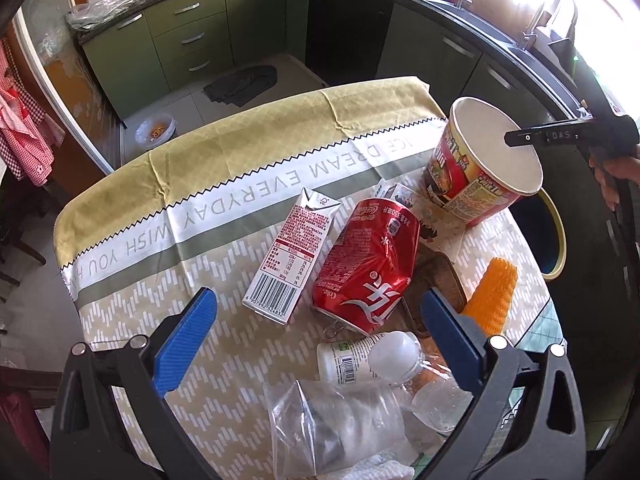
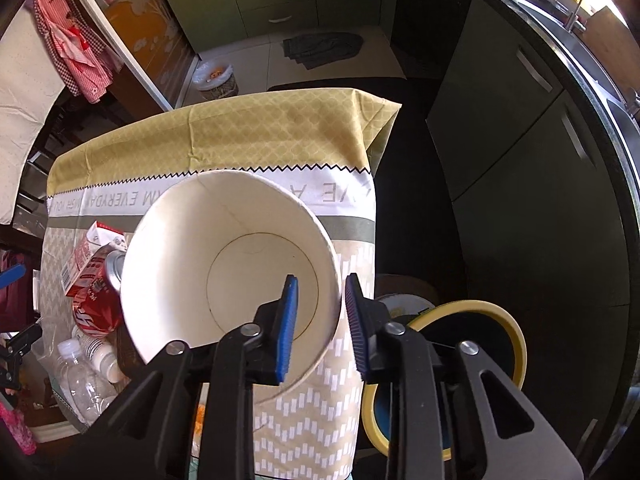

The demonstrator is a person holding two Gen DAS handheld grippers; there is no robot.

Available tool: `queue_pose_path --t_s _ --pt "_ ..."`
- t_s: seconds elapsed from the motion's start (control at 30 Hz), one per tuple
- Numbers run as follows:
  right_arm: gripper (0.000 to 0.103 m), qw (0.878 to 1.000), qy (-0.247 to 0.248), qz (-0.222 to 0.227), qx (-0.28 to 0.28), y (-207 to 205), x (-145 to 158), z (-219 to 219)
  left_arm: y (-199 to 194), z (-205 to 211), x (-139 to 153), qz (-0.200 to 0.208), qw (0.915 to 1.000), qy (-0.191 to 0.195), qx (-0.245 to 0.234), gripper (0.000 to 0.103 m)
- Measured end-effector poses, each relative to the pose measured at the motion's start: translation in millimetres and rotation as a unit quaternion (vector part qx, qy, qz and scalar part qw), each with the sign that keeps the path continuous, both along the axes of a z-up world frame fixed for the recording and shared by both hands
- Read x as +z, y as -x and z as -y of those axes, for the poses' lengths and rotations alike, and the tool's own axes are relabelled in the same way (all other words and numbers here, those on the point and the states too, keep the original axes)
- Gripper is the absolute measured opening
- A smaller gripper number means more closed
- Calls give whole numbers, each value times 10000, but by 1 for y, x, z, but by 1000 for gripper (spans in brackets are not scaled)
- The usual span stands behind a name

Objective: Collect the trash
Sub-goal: 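Grasp the rim of the red-and-white paper bucket with the right gripper, then carry the paper bucket into the bin with the right gripper while the left gripper grasps the white juice carton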

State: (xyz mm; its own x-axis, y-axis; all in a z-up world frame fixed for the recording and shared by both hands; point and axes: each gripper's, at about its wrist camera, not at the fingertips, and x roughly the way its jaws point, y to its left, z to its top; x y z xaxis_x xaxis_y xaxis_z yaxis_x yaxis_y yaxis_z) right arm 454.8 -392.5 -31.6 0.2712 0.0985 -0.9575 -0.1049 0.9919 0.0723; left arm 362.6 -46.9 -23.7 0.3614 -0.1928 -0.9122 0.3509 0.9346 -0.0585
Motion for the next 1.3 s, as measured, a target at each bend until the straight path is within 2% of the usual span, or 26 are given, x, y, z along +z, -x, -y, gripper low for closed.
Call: queue_pose_path --t_s 0.2,0.23,0.27,0.5,0.63,0.67,0.73,0.83,1.0,1.07,1.13,1.3 --pt "20 9996 37 -281 50 -12 -20 -1 -12 2 -9 -125 9998 -40 -155 97" --pt "11 9995 74 -289 62 -12 -22 -2 -14 2 -10 -161 9997 -29 -169 97" --pt "8 9995 125 -293 53 -12 -24 -2 -17 1 -12 -214 9996 12 -183 97" --pt "7 9993 114 -299 168 -13 -26 -1 -36 0 -28 -526 9982 75 -278 97" --pt "8 9993 151 -287 190 -14 -27 -3 -49 2 -33 -563 9977 43 -362 95" --pt "8 9993 167 -289 196 -14 -27 -3 -52 2 -34 -558 9978 -22 -366 92" --pt "8 9992 175 -308 197 -13 -29 -4 -59 1 -38 -580 9975 -171 -364 74" --pt "8 9990 159 -364 197 -14 -32 -4 -68 -2 -48 -714 9963 -322 -357 57" --pt "7 9985 144 -467 228 -15 -42 -6 -71 2 -55 -700 9953 -420 -530 56" --pt "6 9985 164 -461 233 -17 -44 -7 -71 5 -58 -734 9942 -467 -634 52" --pt "6 9986 201 -425 253 -17 -44 -8 -71 7 -64 -846 9928 -500 -691 41" --pt "5 9986 237 -382 260 -17 -41 -9 -69 15 -68 -774 9913 -639 -853 38"
